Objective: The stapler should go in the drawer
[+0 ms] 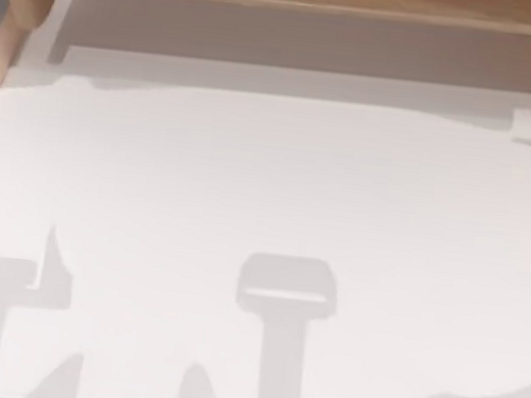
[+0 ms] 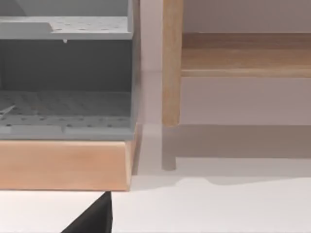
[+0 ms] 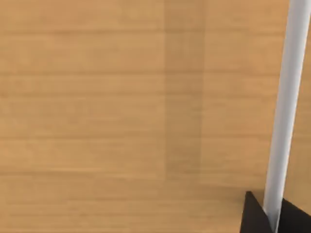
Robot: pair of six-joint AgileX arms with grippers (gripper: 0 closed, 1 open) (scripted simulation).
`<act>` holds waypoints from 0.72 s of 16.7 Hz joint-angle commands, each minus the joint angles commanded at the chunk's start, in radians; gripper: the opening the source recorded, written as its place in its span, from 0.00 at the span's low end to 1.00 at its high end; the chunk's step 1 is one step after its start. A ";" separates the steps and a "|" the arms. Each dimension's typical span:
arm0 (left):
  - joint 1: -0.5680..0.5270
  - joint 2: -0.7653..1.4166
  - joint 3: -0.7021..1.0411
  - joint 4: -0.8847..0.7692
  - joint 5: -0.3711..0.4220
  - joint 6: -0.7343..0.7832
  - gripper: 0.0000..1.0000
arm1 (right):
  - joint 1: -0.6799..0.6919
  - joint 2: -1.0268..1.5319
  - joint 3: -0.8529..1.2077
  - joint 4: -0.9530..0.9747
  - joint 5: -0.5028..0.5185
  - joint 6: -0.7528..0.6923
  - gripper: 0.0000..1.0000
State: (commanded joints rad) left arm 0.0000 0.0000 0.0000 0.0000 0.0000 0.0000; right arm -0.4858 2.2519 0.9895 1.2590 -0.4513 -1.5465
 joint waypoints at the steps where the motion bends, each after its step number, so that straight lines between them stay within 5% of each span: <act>1: 0.000 0.000 0.000 0.000 0.000 0.000 1.00 | 0.007 0.009 0.023 -0.012 0.004 0.003 0.00; 12: 0.000 0.000 0.000 0.000 0.000 0.000 1.00 | 0.057 0.121 0.268 -0.148 0.063 -0.005 0.00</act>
State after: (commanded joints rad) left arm 0.0000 0.0000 0.0000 0.0000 0.0000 0.0000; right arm -0.4293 2.3728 1.2570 1.1111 -0.3881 -1.5513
